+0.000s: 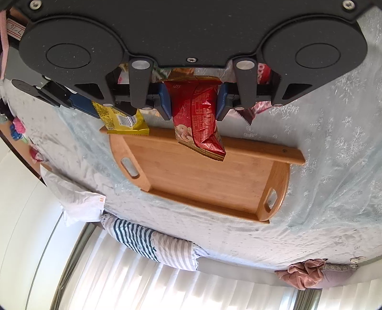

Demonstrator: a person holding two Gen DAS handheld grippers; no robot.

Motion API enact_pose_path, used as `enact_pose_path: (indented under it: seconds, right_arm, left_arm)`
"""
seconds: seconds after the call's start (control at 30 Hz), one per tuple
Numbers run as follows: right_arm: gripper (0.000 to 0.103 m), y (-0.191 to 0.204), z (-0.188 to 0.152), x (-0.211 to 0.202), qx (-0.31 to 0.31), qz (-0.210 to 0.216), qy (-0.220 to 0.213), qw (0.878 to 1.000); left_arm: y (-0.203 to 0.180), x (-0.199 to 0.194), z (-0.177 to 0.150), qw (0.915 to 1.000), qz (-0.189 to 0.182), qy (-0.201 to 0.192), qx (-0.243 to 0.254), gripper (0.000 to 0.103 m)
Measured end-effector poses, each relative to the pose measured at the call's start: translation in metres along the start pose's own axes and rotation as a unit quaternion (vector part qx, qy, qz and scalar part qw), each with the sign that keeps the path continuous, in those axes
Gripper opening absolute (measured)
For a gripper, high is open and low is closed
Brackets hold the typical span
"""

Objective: Organize snacks
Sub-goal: 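Carry the red chip bag with the left tool while the right tool carries the yellow packet onto the tray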

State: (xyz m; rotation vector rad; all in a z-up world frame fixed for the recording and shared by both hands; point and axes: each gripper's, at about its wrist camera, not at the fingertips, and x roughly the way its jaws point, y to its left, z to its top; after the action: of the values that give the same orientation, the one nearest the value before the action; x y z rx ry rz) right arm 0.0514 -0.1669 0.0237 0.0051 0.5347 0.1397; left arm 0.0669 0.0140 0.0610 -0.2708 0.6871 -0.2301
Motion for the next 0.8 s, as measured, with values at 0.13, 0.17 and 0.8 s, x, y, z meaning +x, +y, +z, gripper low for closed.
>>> enact_pose_path:
  seconds: [0.13,0.17,0.8]
  right_arm:
    - [0.059,-0.005,0.012,0.002,-0.001,-0.005,-0.012,1.000]
    - [0.059,-0.007,0.015,0.003,-0.001,-0.006,-0.015,1.000]
    - [0.060,-0.050,0.056,0.068,0.055,0.048,-0.022,0.997]
  left_arm:
    - [-0.003,0.007,0.013,1.0000,-0.006,-0.003,-0.002,0.037]
    - [-0.003,0.008,0.016,0.9999,-0.010,-0.003,-0.005,0.037]
    - [-0.001,0.081,0.081,0.9989,-0.010,-0.022,-0.039,0.037]
